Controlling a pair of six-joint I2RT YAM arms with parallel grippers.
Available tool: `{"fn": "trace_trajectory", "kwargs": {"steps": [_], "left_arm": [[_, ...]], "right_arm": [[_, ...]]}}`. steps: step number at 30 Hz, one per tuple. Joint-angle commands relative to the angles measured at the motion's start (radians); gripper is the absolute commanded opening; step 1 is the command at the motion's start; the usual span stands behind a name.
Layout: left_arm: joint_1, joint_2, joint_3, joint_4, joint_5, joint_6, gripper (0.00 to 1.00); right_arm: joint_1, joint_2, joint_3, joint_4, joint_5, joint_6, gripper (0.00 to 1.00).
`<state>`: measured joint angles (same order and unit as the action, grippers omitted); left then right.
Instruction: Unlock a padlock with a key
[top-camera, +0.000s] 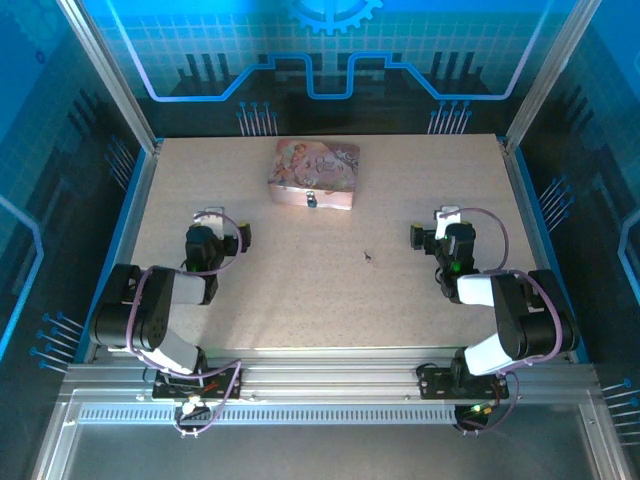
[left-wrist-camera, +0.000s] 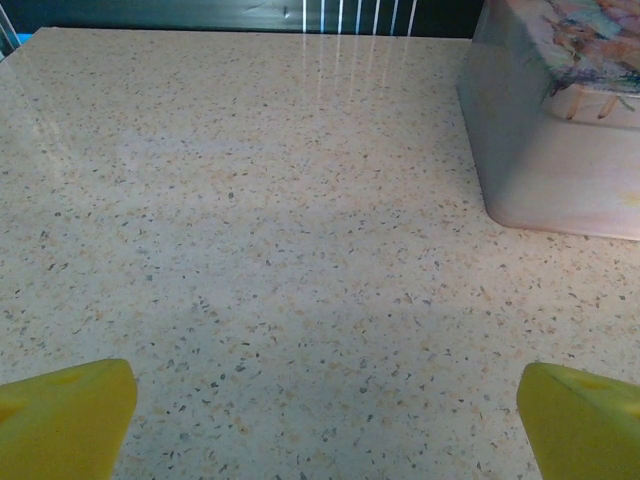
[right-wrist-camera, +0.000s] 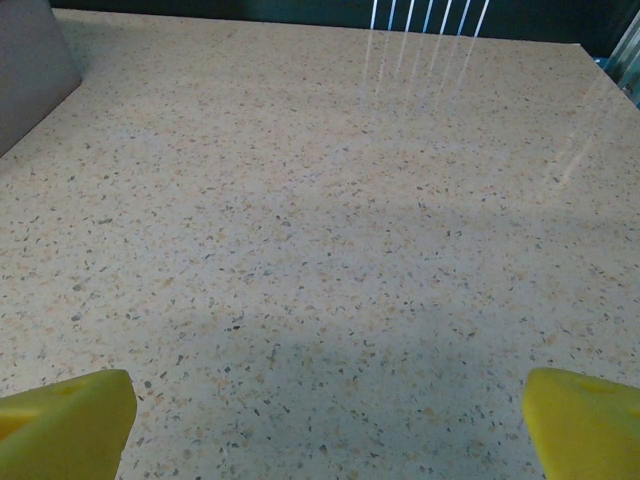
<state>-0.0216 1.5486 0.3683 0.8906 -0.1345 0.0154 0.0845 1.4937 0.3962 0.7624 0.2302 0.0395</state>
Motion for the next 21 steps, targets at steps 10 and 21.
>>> {"fn": "trace_trajectory", "kwargs": {"steps": [10,21], "left_arm": [[-0.069,-0.226,0.287,-0.639,-0.024,-0.077,0.98],[-0.413,-0.264,0.431,-1.001,0.120,-0.296,0.79]], "right_arm": [[0.020,-0.260,0.343,-0.864,-0.083,0.171,0.99],[0.371,-0.175,0.478,-1.224,-0.082,0.360,0.67]]}}
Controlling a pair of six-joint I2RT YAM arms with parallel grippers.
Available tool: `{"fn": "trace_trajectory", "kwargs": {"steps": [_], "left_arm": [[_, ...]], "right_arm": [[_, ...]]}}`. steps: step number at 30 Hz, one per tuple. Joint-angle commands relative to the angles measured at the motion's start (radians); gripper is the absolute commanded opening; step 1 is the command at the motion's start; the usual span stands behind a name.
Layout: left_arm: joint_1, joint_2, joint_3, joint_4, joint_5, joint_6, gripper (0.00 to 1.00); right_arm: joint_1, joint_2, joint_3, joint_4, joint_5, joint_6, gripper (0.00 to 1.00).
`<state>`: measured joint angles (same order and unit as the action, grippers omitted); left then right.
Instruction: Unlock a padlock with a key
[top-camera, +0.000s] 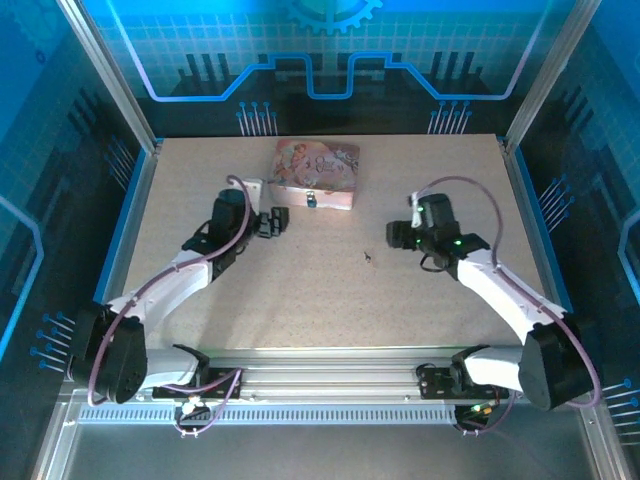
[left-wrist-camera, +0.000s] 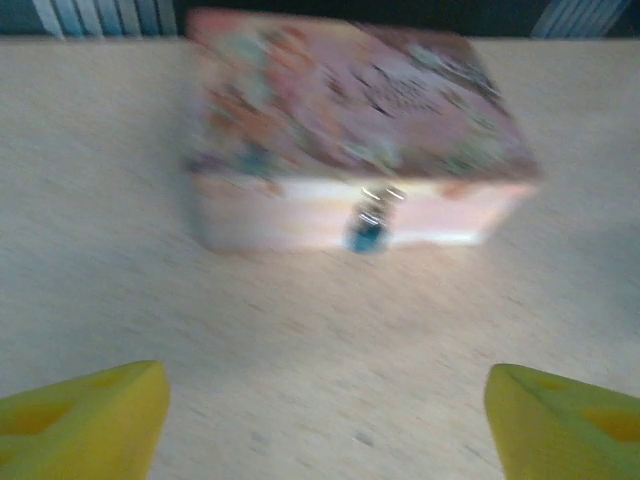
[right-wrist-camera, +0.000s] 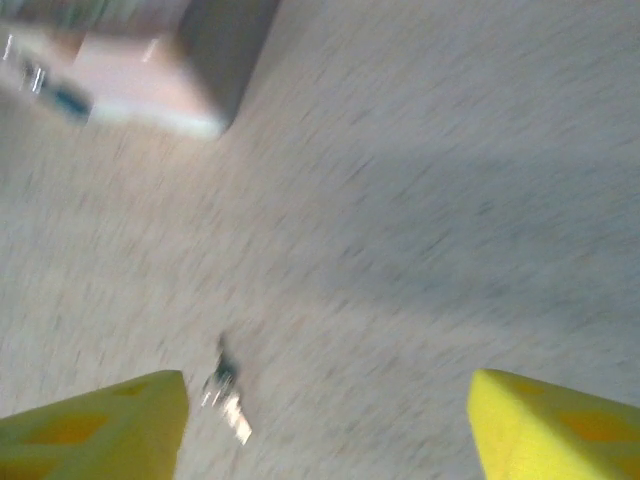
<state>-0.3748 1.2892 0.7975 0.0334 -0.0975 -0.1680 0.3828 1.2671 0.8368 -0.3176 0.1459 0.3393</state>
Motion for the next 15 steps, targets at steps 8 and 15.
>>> {"fn": "trace_trajectory", "kwargs": {"steps": [8,15], "left_arm": [[-0.275,0.084,-0.103,-0.038,0.080,-0.333,0.74],[-0.278,0.112,-0.107,-0.049,0.115,-0.330,0.67]], "right_arm": [[0.203,0.290,0.190,-0.224,0.037,0.040,0.43],[0.198,0.429,0.295,-0.269,0.023,0.031,0.27]]}}
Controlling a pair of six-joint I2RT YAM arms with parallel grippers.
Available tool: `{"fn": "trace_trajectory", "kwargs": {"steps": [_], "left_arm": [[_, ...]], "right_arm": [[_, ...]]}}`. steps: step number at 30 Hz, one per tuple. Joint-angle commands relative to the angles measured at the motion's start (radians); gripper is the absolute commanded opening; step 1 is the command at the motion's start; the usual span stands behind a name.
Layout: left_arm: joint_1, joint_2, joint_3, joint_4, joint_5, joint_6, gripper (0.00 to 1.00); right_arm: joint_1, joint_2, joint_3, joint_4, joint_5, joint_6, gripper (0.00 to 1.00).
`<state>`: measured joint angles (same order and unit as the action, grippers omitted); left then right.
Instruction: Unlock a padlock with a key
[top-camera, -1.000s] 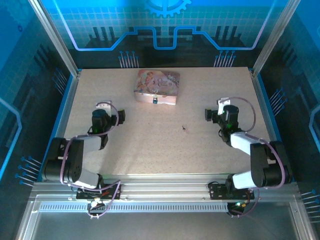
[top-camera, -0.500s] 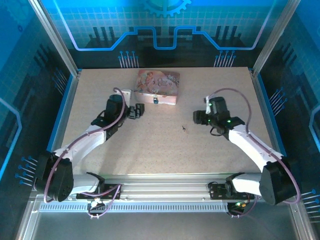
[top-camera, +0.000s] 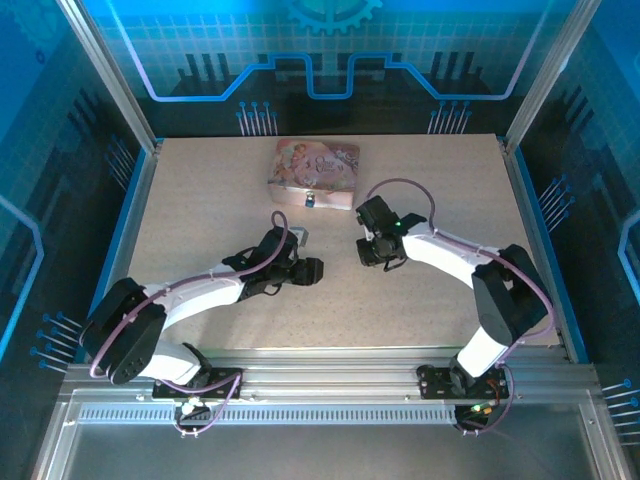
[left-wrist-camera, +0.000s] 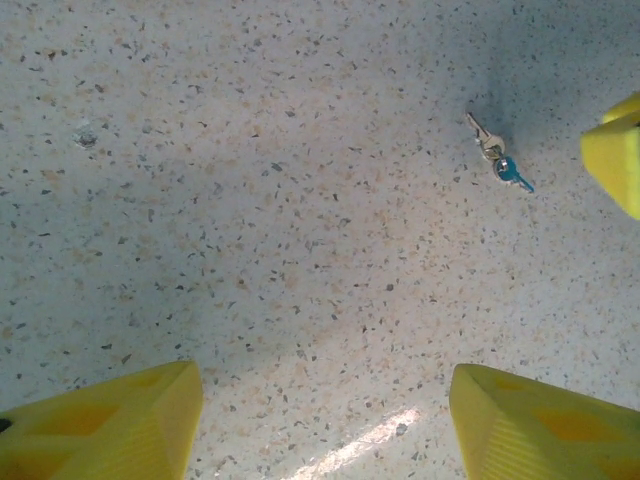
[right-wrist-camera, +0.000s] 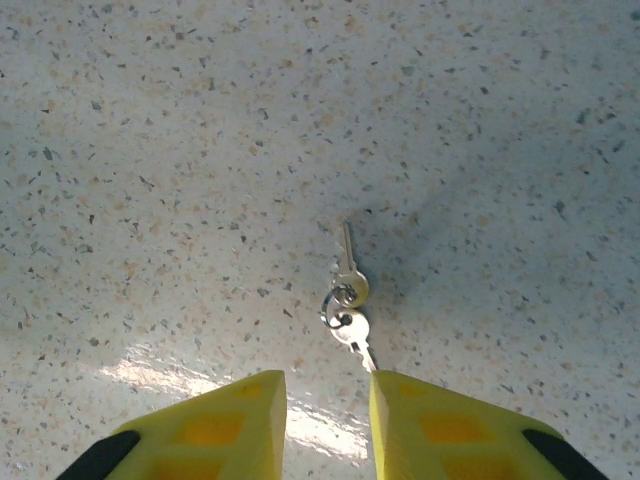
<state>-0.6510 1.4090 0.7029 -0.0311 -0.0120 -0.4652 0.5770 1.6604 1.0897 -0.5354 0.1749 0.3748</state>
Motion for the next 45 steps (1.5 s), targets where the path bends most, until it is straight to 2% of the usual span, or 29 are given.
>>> {"fn": "trace_trajectory", "kwargs": {"steps": [1,9,31,45], "left_arm": [[-0.002,-0.007,-0.015,0.019,0.033,-0.031,0.67],[-0.003,0.012,-0.019,0.033,0.040,-0.046,0.68],[-0.018,0.083,0.017,0.035,0.043,-0.036,0.69],[-0.021,0.089,0.016,0.033,0.037,-0.034,0.69]], "right_arm": [[0.001,0.055,0.053,-0.056,-0.010,-0.008,0.28],[-0.033,0.159,0.130,-0.092,-0.013,-0.033,0.31],[-0.045,0.275,0.171,-0.111,-0.045,-0.047,0.32],[-0.036,0.292,0.188,-0.137,-0.069,-0.069,0.17]]}}
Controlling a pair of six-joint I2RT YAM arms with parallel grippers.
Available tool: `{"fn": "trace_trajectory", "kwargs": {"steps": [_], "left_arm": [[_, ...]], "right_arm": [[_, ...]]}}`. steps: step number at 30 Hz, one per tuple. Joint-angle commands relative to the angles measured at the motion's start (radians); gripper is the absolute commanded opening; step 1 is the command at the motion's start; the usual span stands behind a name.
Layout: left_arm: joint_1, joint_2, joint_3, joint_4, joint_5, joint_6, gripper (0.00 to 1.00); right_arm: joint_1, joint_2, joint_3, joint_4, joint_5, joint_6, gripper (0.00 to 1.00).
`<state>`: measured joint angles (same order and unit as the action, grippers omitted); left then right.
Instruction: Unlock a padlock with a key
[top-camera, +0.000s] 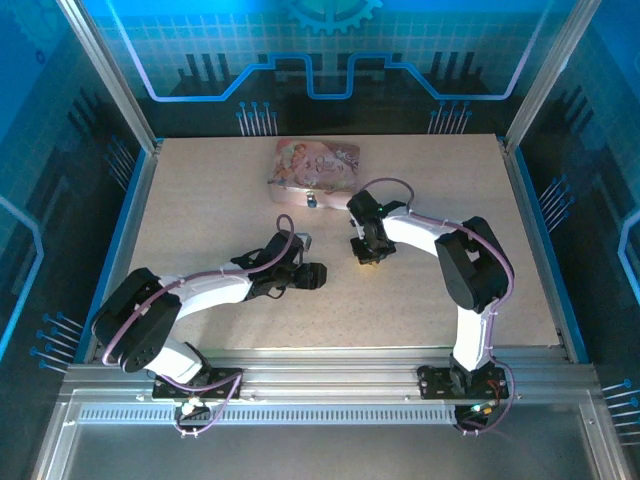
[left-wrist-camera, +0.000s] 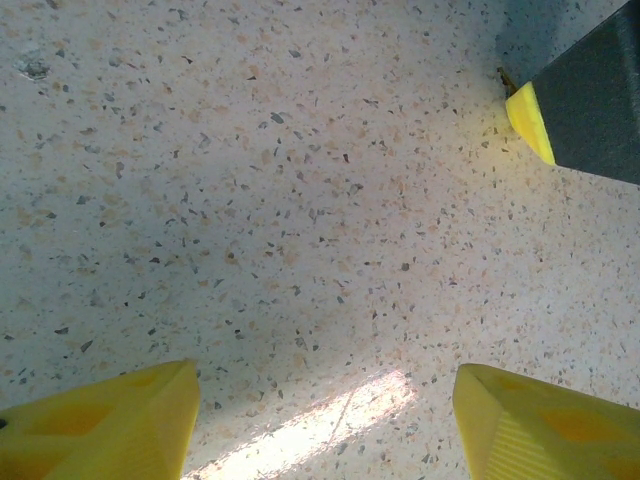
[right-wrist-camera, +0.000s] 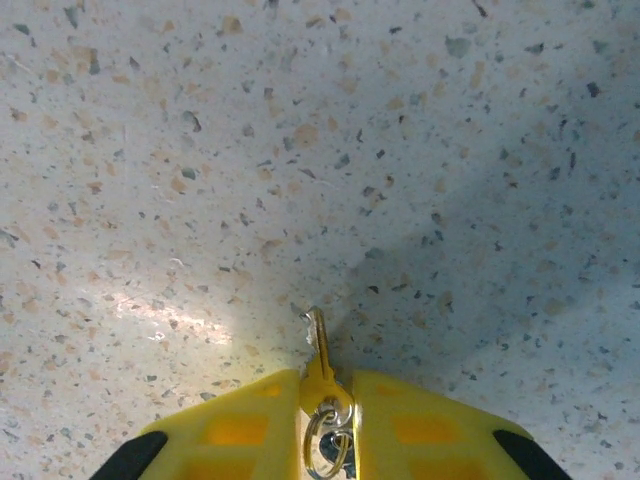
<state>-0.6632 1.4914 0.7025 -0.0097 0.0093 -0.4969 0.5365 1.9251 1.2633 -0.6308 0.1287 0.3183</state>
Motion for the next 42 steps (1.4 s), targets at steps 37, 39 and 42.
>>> {"fn": "trace_trajectory", "kwargs": {"steps": [37,39,42], "left_arm": [[0.109,-0.214,-0.138,0.068,0.151,-0.002,0.75],[0.108,-0.212,-0.139,0.077,0.156,0.004,0.75],[0.108,-0.212,-0.143,0.090,0.164,0.021,0.75]], "right_arm": [[0.036,-0.002,-0.044,0.079,-0.052,-0.093,0.00],[0.036,-0.004,-0.046,0.084,-0.052,-0.092,0.00],[0.036,-0.063,-0.092,0.149,-0.101,-0.108,0.00]]}}
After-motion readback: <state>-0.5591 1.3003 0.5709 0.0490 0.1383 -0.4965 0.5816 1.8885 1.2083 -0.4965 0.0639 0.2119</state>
